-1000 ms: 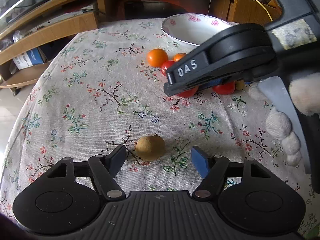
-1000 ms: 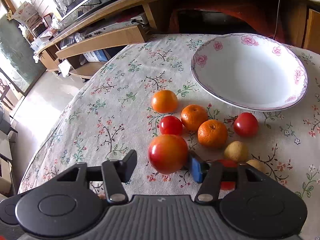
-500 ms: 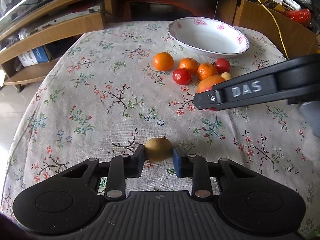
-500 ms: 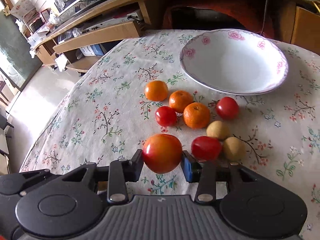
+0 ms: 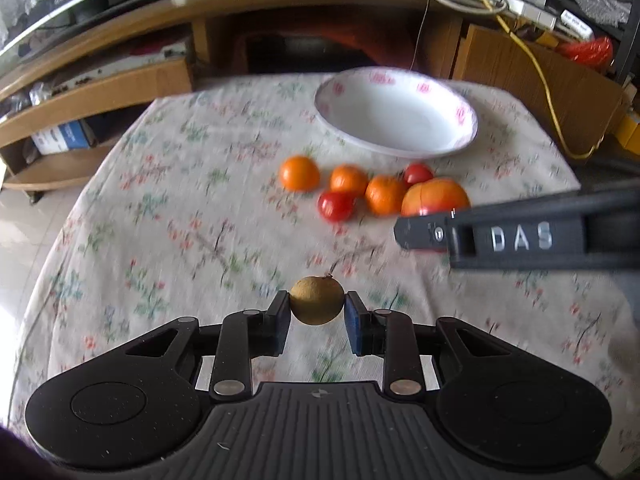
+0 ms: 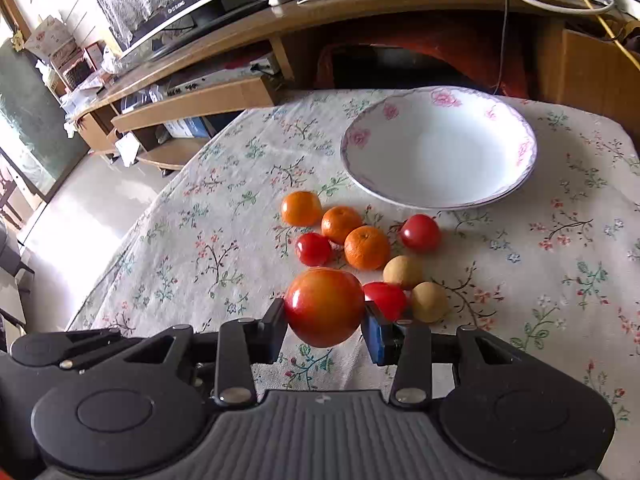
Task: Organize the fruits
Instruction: 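Carry the kiwi over the white bowl and open the left gripper while the right gripper carries the tomato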
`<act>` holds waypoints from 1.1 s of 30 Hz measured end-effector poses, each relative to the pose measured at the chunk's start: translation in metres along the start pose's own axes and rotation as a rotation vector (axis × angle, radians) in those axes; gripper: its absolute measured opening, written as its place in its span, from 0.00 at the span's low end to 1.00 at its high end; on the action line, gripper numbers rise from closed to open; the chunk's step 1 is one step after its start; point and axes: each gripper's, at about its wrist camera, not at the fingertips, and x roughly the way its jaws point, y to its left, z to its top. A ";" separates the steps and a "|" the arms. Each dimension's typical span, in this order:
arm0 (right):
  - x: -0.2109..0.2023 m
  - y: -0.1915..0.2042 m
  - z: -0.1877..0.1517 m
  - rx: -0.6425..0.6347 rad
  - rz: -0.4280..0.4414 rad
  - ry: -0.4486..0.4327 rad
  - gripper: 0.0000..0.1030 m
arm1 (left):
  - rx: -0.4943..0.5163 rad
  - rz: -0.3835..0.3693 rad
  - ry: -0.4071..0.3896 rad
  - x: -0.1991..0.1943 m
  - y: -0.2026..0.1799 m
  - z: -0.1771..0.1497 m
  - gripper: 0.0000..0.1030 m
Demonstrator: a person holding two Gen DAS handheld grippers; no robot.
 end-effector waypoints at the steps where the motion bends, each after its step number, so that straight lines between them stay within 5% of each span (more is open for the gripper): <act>1: -0.002 -0.001 0.001 0.003 -0.002 -0.006 0.40 | 0.000 -0.003 -0.008 0.000 -0.001 0.004 0.35; 20: -0.013 -0.050 0.050 0.111 -0.065 -0.097 0.40 | 0.063 -0.047 -0.080 0.039 -0.027 0.087 0.35; 33: 0.012 -0.083 0.079 0.147 -0.111 -0.078 0.40 | 0.100 -0.037 -0.063 0.076 -0.042 0.112 0.35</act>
